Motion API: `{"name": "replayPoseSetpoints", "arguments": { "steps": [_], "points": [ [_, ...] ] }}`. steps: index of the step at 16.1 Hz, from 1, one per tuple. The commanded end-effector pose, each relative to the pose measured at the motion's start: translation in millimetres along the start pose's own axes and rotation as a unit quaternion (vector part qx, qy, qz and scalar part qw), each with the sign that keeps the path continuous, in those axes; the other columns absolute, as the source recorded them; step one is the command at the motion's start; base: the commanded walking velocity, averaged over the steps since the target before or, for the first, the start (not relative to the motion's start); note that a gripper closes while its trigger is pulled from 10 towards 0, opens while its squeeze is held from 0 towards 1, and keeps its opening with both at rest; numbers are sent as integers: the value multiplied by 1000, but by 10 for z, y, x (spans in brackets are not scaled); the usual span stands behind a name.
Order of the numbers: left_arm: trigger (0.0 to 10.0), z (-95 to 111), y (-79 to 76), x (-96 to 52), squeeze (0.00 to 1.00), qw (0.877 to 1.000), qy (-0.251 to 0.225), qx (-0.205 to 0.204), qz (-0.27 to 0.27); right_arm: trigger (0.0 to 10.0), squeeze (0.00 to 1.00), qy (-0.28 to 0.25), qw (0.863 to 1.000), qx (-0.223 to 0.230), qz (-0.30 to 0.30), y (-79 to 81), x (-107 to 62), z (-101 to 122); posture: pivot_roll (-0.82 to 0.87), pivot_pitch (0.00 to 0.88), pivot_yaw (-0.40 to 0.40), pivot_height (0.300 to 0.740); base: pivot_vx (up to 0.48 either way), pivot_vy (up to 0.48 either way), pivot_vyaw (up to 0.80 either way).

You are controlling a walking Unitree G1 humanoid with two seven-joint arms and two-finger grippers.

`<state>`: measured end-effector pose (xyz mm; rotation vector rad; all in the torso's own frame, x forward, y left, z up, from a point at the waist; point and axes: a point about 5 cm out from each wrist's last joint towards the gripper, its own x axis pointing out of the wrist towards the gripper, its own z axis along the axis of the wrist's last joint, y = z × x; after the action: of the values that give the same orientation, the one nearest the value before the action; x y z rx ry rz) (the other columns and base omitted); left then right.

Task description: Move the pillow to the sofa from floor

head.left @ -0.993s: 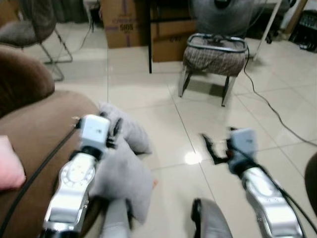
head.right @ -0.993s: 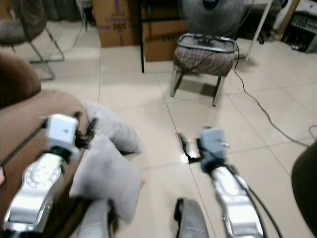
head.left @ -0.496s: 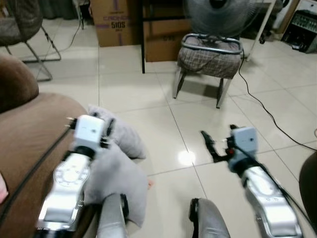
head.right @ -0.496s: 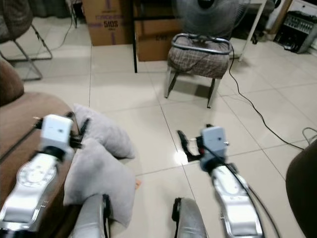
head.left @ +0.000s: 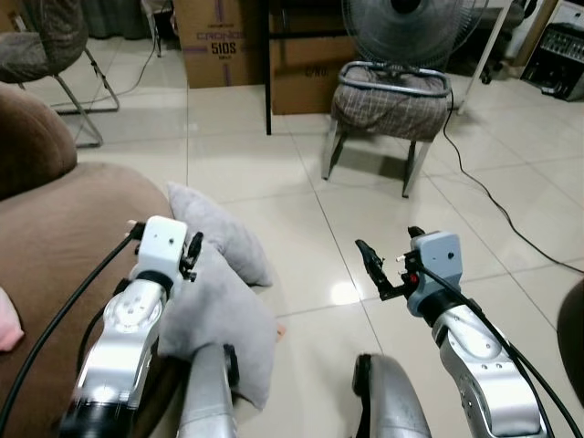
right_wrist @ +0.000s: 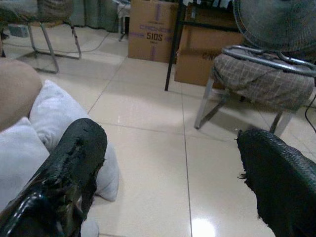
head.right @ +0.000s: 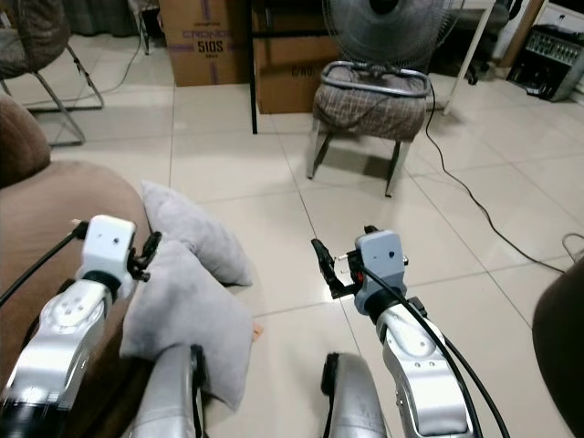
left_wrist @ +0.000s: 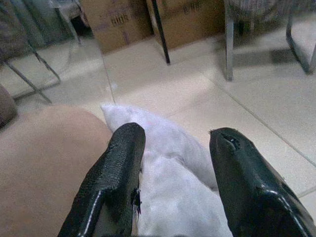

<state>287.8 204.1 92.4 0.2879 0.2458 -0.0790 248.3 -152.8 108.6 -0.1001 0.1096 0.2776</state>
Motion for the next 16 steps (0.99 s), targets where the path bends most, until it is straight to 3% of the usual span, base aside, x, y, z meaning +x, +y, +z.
{"name": "replayPoseSetpoints", "arguments": {
  "steps": [1,2,4,5,8,9,10,14,15,16],
  "points": [
    [10000,-64,25,62,0,1000,22,9,-1,10000,0,-4,1000,2,-3,-23,9,52,22,0,-6,506,0,0,0],
    [10000,-108,74,171,0,999,45,16,12,10000,0,10,1000,3,-21,-64,12,26,18,0,-4,506,0,0,0],
    [10000,-160,98,248,0,998,67,-10,15,10000,0,12,1000,-3,-20,-73,1,25,14,0,-3,506,0,0,0],
    [10000,-232,121,307,1000,994,91,-50,18,10000,0,13,1000,-3,-7,-58,-12,27,3,0,-3,506,0,0,0],
    [10000,-394,193,424,1000,986,132,-93,33,10000,0,25,999,-22,34,-17,-70,42,-28,55,-20,506,0,0,0],
    [10000,-443,202,421,635,985,141,-92,34,10000,0,28,998,-26,41,-24,-86,48,-39,77,-26,506,0,0,0],
    [10000,-506,218,401,0,984,153,-81,36,10000,0,32,998,-32,50,-24,-122,58,-55,104,-31,506,0,0,0],
    [10000,-715,269,317,0,981,180,-55,44,10000,0,29,989,-26,143,71,-314,208,-113,164,-52,506,0,0,0],
    [10000,-736,322,302,0,981,182,-34,64,10000,0,32,981,-12,190,115,-377,272,-127,182,-62,506,0,0,0],
    [10000,-751,442,268,0,978,177,-12,106,10000,0,41,965,-10,259,179,-520,362,-144,212,-83,506,0,0,0]
  ]
}}
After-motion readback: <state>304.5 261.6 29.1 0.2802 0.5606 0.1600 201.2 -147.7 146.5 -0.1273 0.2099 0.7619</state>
